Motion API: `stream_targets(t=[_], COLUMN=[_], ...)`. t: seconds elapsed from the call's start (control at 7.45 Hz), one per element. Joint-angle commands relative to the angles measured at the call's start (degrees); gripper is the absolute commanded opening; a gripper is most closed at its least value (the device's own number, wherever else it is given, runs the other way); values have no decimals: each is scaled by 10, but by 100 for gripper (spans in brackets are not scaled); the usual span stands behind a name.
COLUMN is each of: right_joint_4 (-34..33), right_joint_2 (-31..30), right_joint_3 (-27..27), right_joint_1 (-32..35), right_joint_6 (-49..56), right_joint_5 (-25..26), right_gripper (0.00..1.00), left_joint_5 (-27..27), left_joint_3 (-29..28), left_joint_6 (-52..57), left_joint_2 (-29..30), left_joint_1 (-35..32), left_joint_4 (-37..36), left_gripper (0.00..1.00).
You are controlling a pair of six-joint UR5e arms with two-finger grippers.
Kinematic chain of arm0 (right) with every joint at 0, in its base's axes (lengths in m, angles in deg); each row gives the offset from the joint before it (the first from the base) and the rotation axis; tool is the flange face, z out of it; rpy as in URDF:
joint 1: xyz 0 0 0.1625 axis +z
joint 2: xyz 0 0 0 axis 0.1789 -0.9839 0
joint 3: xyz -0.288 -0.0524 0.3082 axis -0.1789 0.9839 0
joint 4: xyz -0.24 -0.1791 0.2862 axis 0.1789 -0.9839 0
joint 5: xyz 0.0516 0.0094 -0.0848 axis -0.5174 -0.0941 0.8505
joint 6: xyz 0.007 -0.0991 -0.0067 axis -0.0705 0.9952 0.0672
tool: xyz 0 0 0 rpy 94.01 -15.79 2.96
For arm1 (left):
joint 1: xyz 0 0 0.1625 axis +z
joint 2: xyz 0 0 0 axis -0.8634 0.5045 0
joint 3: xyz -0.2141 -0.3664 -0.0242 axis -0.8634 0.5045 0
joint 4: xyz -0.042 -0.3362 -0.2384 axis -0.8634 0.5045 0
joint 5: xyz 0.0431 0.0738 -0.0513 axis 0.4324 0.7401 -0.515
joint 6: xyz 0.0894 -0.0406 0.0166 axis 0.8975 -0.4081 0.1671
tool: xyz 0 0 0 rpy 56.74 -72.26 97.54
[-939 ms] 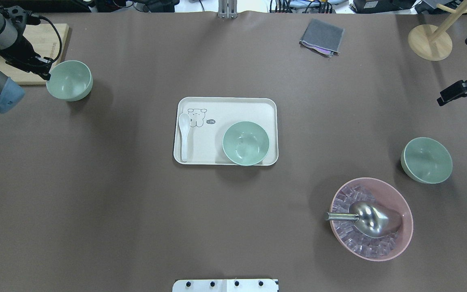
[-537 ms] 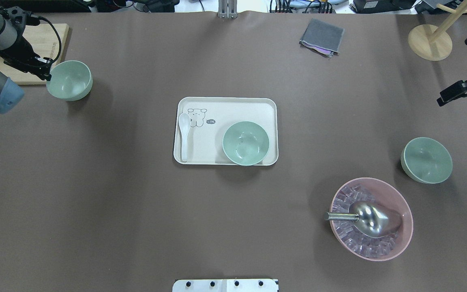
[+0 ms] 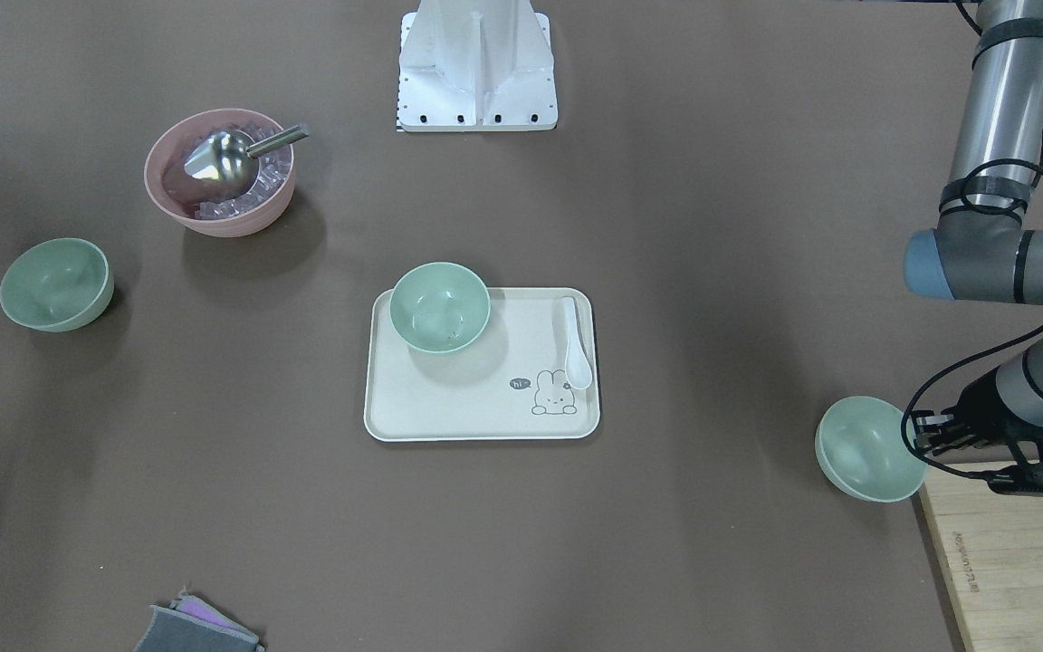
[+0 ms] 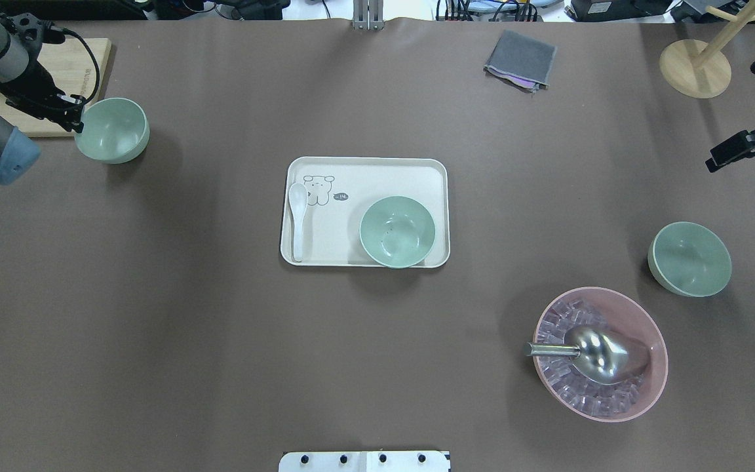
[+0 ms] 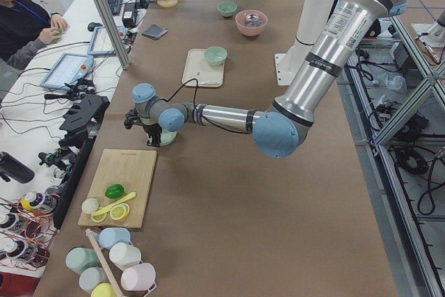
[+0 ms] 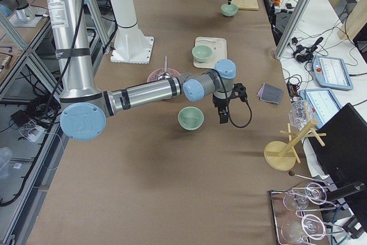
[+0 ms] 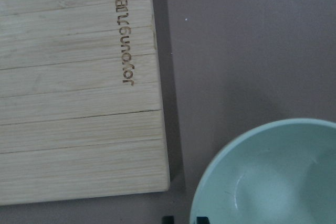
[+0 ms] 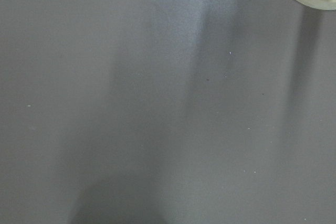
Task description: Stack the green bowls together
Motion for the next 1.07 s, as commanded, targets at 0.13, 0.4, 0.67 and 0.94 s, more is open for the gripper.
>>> stream_targets(t=[0.13,0.4,0.67,0.94], right_joint_4=[0,0,0,0], right_joint_2=[0,0,0,-2], right_joint_3=[0,-1,-1,-2], right_joint_1=[0,0,0,0], right_joint_6=[0,0,0,1], right_joint_5=[0,0,0,-1], right_gripper=[100,100,100,100], left_joint_5=[-2,-2,-7,-25], left_joint_3=[2,3,10,35], left_joint_6=[0,-1,-7,-49], left_joint_2=[1,0,3,10], left_joint_1=[2,2,1,1], left_joint_4=[1,1,0,-8], left_gripper=[23,0,0,0])
